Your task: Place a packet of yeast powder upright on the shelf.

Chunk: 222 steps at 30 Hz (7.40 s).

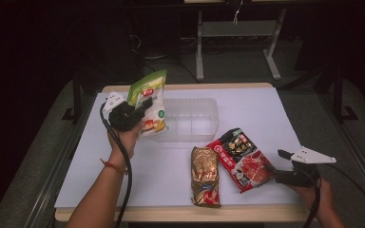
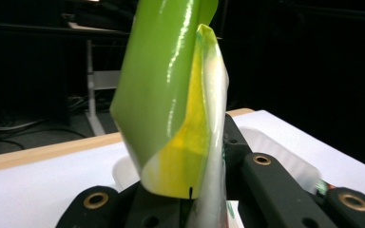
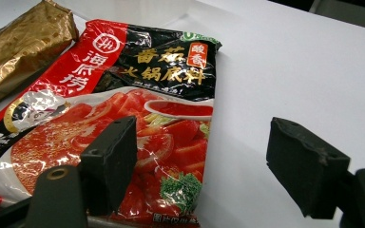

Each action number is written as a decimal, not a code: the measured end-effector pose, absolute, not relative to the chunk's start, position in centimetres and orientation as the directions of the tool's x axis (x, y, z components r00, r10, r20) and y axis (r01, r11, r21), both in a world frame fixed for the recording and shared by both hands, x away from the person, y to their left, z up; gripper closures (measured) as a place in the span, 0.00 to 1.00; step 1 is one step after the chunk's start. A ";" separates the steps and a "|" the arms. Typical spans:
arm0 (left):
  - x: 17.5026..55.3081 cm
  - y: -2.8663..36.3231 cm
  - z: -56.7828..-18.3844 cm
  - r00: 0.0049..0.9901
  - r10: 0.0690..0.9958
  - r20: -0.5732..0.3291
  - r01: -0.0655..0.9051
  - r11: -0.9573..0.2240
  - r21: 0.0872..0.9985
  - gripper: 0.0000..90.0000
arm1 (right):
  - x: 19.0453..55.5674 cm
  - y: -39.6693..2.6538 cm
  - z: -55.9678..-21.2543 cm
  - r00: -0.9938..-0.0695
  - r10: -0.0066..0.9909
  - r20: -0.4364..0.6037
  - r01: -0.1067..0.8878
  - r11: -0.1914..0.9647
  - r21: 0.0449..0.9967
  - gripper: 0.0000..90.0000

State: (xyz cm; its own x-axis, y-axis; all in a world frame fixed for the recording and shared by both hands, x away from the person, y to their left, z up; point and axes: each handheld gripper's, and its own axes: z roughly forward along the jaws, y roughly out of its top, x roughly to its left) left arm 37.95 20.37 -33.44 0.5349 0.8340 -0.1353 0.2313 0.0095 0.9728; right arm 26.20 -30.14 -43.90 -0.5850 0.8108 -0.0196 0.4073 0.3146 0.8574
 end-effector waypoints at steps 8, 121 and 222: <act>40.8 18.2 -33.4 0.479 0.872 -0.101 0.237 -0.017 0.971 0.90 | 26.2 -30.1 -44.0 -0.585 0.811 -0.018 0.414 0.317 0.853 0.28; 37.0 19.1 -39.7 0.800 0.594 0.083 0.251 -0.458 0.853 0.59 | 25.5 -30.4 -43.9 -0.581 0.814 -0.019 0.416 0.316 0.853 0.29; 35.5 10.1 -43.9 0.897 0.243 -0.370 0.433 -0.310 0.847 0.90 | 22.2 -17.0 -43.4 -0.840 0.531 0.112 0.387 0.441 0.810 0.49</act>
State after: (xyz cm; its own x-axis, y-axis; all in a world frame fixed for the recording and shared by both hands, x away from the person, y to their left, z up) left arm 35.46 10.12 -43.91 0.8967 0.2427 -0.3701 0.4331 -0.3095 0.8465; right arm 22.21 -16.98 -43.38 -0.8400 0.5308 0.1122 0.3868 0.4410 0.8099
